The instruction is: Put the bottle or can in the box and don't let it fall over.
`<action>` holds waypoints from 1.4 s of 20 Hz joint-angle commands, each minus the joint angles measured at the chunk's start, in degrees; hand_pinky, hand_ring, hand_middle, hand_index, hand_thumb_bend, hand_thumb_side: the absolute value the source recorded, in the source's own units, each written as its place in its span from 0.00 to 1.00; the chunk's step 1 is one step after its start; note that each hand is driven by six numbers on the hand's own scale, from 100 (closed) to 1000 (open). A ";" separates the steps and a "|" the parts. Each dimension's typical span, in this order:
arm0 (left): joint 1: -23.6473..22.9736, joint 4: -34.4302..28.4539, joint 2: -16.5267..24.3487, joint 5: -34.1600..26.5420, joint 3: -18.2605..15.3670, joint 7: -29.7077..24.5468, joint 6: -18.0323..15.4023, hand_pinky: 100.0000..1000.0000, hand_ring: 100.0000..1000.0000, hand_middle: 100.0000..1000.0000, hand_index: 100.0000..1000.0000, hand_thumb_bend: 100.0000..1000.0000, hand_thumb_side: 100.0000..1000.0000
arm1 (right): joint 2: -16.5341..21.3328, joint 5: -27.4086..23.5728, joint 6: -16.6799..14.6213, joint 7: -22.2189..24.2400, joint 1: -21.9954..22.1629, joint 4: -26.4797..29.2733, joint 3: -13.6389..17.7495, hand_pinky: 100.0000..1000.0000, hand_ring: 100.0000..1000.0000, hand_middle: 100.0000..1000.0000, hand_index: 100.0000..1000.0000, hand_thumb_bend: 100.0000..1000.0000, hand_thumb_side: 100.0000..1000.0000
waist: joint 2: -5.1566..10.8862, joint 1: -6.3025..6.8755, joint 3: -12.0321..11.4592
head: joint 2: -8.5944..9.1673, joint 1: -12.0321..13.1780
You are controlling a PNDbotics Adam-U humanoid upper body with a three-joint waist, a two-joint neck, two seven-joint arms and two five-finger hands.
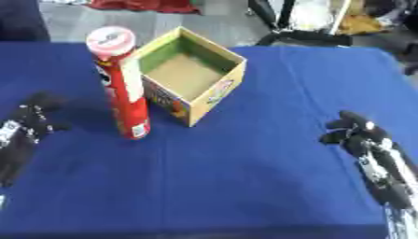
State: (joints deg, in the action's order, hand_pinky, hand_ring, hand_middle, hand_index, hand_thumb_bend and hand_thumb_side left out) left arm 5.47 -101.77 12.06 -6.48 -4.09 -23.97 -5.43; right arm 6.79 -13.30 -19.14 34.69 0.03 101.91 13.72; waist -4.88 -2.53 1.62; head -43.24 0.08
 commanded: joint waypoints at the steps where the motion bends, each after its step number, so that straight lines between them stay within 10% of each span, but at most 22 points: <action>1: 0.50 -1.54 1.23 0.06 -0.63 0.49 -0.42 0.73 1.00 0.81 1.00 0.00 0.81 | 0.67 0.30 -0.08 -0.28 -0.24 0.62 0.13 0.68 0.62 0.68 0.87 0.00 0.52 | 0.58 0.20 -0.03 | 0.18 -0.17; 10: 2.19 -9.52 14.73 -4.59 -3.33 5.49 -6.32 0.65 1.00 0.82 1.00 0.00 0.53 | 0.88 0.94 0.01 -0.43 0.03 0.47 0.43 0.68 0.62 0.68 0.87 0.00 0.52 | 0.65 1.00 0.58 | 0.43 -0.75; 20: 18.75 -11.12 50.18 2.23 7.01 8.00 -19.78 0.94 0.94 0.87 1.00 0.00 0.16 | 1.61 1.51 0.32 0.40 0.69 -0.22 -0.51 0.68 0.62 0.67 0.86 0.00 0.53 | 1.33 2.51 3.66 | 0.56 0.18; 28: 36.18 -1.40 48.65 15.13 21.42 -5.24 -26.28 1.00 0.95 0.91 1.00 0.00 0.29 | 2.36 1.40 0.22 1.14 1.06 -0.51 -1.03 0.68 0.62 0.66 0.86 0.00 0.53 | 1.47 3.24 6.55 | 0.25 1.34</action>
State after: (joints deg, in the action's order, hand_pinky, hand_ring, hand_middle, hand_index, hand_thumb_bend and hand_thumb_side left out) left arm 40.57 -104.43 60.22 7.05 16.26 -26.81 -30.87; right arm 7.83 -12.07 -18.78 35.66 1.29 100.85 12.65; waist -4.27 0.66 8.16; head -43.21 1.17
